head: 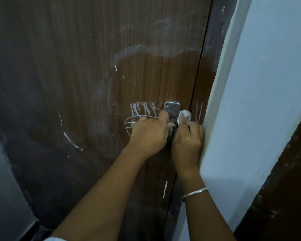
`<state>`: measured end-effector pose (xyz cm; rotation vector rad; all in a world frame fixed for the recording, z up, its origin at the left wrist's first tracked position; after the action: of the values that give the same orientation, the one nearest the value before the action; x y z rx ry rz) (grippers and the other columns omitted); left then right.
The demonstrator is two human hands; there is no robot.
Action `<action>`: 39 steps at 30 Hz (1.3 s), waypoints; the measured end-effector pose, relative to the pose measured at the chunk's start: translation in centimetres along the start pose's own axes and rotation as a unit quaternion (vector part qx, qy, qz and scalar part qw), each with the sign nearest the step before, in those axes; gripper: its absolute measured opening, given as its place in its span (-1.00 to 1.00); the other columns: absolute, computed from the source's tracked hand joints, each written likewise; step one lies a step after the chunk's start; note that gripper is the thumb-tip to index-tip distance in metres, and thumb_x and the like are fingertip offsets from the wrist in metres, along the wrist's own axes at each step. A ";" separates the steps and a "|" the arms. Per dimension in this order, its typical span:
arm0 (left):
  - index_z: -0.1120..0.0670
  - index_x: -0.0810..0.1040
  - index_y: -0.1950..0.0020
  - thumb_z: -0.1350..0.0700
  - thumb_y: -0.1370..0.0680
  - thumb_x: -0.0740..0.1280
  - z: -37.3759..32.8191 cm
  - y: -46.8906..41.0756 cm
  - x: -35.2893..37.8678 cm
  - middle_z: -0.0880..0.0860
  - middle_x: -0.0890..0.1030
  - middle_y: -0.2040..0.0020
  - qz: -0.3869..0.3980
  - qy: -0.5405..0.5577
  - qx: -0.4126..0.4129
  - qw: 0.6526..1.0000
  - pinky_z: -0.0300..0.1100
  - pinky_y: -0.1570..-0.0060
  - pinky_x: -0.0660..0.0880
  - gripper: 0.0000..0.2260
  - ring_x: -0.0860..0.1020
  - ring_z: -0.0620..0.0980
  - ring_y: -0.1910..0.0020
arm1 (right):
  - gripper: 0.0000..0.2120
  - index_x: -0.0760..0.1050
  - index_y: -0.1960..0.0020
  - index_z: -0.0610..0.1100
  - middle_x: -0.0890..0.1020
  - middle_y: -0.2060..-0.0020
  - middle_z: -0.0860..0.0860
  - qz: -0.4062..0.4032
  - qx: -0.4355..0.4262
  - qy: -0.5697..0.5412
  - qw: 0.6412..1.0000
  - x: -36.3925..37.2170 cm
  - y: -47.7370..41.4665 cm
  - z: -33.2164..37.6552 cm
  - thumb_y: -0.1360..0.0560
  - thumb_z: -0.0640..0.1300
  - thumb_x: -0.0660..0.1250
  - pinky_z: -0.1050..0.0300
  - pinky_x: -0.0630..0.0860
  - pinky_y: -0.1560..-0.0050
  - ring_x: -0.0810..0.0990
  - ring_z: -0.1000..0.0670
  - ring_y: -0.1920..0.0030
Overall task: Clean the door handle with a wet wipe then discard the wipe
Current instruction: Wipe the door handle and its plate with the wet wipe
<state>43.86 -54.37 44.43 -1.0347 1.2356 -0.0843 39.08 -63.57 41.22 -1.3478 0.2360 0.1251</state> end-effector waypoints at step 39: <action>0.08 0.41 0.00 0.04 -0.60 0.15 0.2 0.3 0.1 -0.16 0.25 0.47 -0.022 0.043 -0.006 0.999 -0.15 0.23 0.17 -0.87 0.19 -0.24 0.49 | -0.79 0.60 -0.02 -0.35 0.58 0.04 -0.25 -0.016 0.218 -0.164 0.962 -1.4 8.2 0.3 -0.42 -0.47 0.31 0.07 0.59 0.06 0.58 -0.14 0.03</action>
<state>43.90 -54.18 44.17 -1.0782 1.2918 -0.1566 35.91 -61.36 33.80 -0.8735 -0.0407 0.2512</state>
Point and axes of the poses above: each hand's wrist, its own y-axis away from the middle knuckle, its own x-axis out of the palm, z = x × y, the point moved 5 cm from there along -y, towards the middle knuckle
